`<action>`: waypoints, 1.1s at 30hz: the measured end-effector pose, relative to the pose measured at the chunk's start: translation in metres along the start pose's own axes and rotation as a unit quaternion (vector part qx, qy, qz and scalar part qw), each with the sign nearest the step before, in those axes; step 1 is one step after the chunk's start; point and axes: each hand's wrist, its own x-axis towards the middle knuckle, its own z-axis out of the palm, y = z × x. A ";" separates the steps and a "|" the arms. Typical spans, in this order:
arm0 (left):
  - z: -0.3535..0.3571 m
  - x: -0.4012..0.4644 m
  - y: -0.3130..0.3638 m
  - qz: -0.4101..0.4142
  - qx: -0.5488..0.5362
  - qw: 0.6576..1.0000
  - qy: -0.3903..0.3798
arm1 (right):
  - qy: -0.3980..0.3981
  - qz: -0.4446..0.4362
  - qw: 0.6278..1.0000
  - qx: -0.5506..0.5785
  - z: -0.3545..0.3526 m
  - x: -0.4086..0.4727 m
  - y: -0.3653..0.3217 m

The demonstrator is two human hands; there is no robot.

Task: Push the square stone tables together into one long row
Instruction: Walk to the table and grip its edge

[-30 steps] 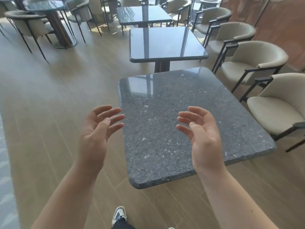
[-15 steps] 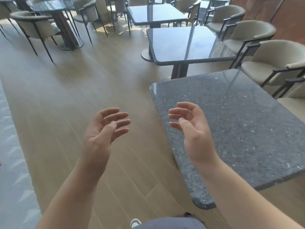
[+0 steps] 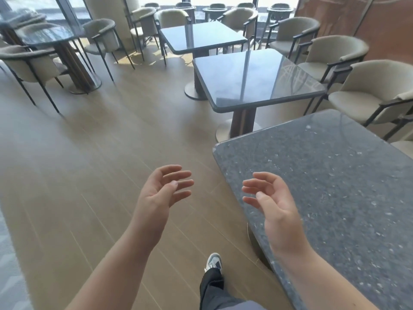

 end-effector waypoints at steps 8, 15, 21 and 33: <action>-0.024 0.162 -0.003 -0.058 0.058 0.997 0.007 | -0.012 0.087 0.996 0.005 0.075 0.172 0.056; -0.054 0.274 -0.021 -0.107 0.046 0.993 0.021 | 0.027 0.120 0.992 -0.015 0.118 0.265 0.068; -0.079 0.396 -0.039 -0.148 0.056 0.985 -0.069 | 0.130 0.150 0.980 -0.029 0.154 0.338 0.101; -0.092 0.635 -0.067 -0.355 0.212 0.850 -0.327 | 0.455 0.253 0.844 0.132 0.257 0.428 0.179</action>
